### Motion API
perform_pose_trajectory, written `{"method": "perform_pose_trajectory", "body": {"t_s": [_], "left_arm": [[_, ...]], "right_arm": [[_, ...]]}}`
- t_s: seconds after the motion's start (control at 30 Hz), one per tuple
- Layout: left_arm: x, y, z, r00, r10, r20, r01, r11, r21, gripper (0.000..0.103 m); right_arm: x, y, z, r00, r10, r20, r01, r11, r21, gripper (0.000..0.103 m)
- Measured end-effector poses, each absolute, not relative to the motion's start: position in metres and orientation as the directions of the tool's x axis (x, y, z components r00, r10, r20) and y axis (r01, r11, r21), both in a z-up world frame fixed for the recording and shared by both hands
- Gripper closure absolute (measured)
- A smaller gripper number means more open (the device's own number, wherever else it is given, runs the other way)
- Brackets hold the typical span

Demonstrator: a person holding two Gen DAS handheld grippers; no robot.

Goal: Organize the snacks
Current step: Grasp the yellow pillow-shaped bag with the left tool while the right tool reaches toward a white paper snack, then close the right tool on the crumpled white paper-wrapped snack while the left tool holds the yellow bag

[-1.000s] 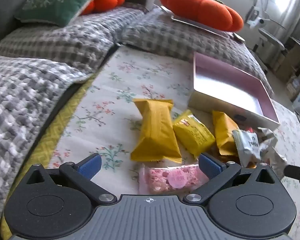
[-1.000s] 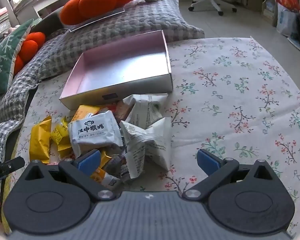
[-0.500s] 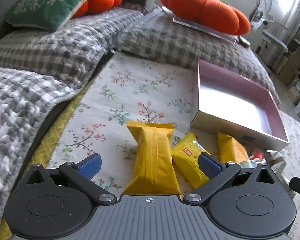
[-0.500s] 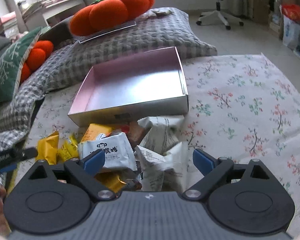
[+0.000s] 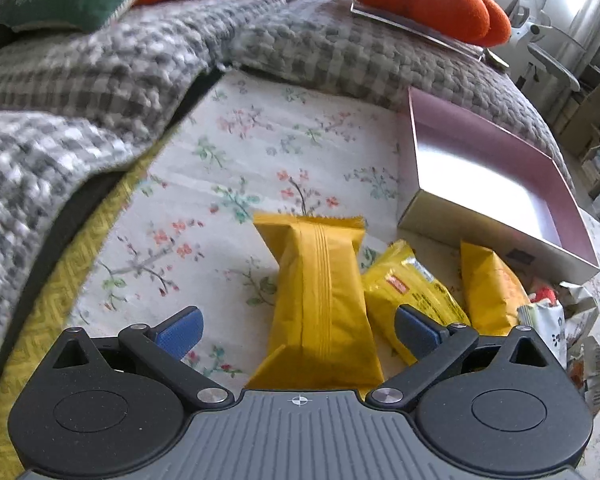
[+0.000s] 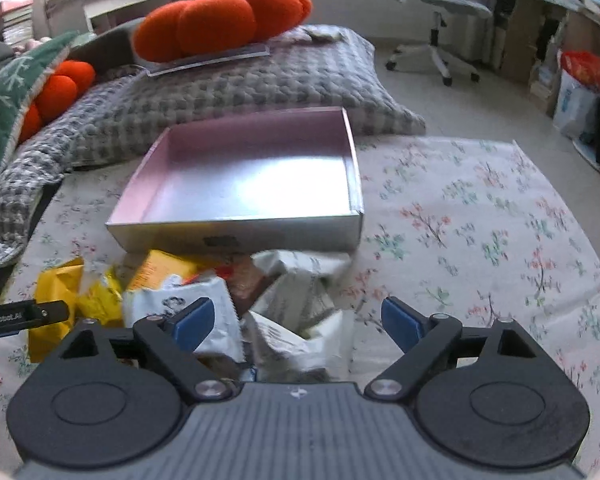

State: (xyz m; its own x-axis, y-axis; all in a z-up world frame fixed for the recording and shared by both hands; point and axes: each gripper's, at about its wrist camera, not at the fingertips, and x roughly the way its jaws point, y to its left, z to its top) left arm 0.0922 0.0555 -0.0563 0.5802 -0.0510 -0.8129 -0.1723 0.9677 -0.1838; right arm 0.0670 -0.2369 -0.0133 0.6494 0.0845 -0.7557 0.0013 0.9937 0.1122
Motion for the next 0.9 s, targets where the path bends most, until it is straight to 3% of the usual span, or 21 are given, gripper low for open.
{"method": "perform_pose_trajectory", "body": {"t_s": [0.1,0.3,0.47,0.53,0.73,0.83,0.9], "left_arm": [[0.093,0.057,-0.062,0.570,-0.059,-0.820,-0.189,0.961,-0.200,0.004],[0.091,0.059,-0.064,0.586,-0.014,-0.810,-0.195,0.968,-0.158,0.020],[0.090,0.059,-0.063,0.600,0.006,-0.800,-0.179,0.976,-0.127,0.048],[0.089,0.059,-0.062,0.605,0.001,-0.797,-0.175,0.976,-0.132,0.053],[0.088,0.059,-0.061,0.612,-0.006,-0.791,-0.166,0.977,-0.135,0.060],[0.087,0.059,-0.060,0.614,-0.016,-0.789,-0.161,0.976,-0.146,0.063],[0.086,0.058,-0.060,0.618,-0.017,-0.786,-0.158,0.977,-0.146,0.063]], "right_arm": [[0.068,-0.240,-0.019,0.626,0.095,-0.774,0.014,0.991,0.133,0.015],[0.063,-0.239,-0.022,0.614,0.082,-0.785,0.003,0.994,0.106,0.017],[0.064,-0.240,-0.026,0.597,0.085,-0.798,-0.002,0.994,0.105,0.020],[0.065,-0.239,-0.029,0.584,0.090,-0.807,-0.005,0.994,0.108,0.022],[0.068,-0.241,-0.034,0.571,0.084,-0.817,-0.001,0.995,0.102,0.038],[0.067,-0.239,-0.038,0.556,0.103,-0.825,-0.014,0.993,0.115,0.056],[0.065,-0.236,-0.037,0.560,0.105,-0.822,-0.024,0.994,0.111,0.059]]}}
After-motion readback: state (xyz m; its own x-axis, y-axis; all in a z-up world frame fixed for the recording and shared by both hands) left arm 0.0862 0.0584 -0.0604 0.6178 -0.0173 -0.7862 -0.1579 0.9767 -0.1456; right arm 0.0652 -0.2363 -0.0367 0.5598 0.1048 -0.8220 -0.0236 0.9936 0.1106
